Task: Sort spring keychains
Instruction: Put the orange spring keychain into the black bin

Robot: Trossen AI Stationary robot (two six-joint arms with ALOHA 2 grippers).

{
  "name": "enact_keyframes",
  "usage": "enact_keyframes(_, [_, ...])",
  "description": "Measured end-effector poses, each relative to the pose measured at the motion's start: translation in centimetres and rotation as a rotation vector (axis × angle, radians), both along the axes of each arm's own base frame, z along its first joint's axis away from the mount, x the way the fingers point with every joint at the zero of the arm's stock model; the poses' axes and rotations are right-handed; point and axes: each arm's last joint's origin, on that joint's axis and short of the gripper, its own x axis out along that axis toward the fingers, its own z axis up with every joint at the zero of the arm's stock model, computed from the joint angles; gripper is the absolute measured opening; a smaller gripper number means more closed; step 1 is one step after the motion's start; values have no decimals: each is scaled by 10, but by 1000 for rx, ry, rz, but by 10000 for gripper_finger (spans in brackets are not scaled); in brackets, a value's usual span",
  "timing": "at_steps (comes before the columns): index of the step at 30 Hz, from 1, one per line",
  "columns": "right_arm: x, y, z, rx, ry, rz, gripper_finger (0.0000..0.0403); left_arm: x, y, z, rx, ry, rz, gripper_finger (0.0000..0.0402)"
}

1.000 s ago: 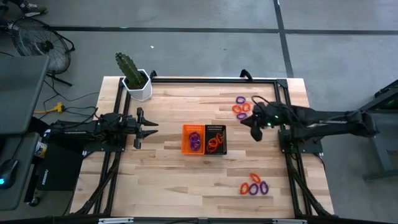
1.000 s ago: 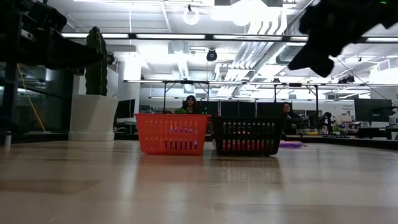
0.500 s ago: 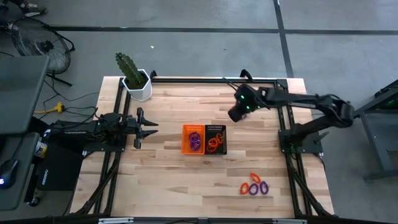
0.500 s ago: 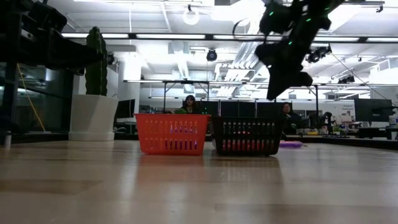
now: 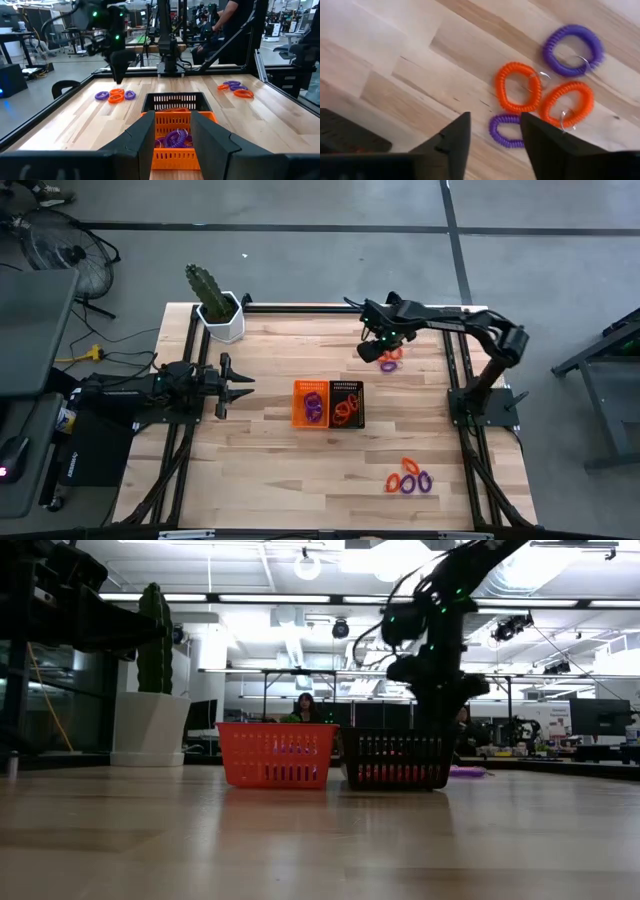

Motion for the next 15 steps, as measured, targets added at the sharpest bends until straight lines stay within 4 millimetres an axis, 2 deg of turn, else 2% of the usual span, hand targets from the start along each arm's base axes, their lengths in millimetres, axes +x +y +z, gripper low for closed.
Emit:
enact_keyframes(4, [11,-6,-16,19,40,120,211,0,0,0,0,0,0,122])
enact_keyframes(7, [16,-9,-26,39,64,215,231,0,0,0,0,0,0,122])
enact_keyframes(11, [17,-13,-36,38,107,257,238,0,0,0,0,0,0,122])
enact_keyframes(15, [16,-15,-37,3,147,250,236,0,0,0,0,0,0,122])
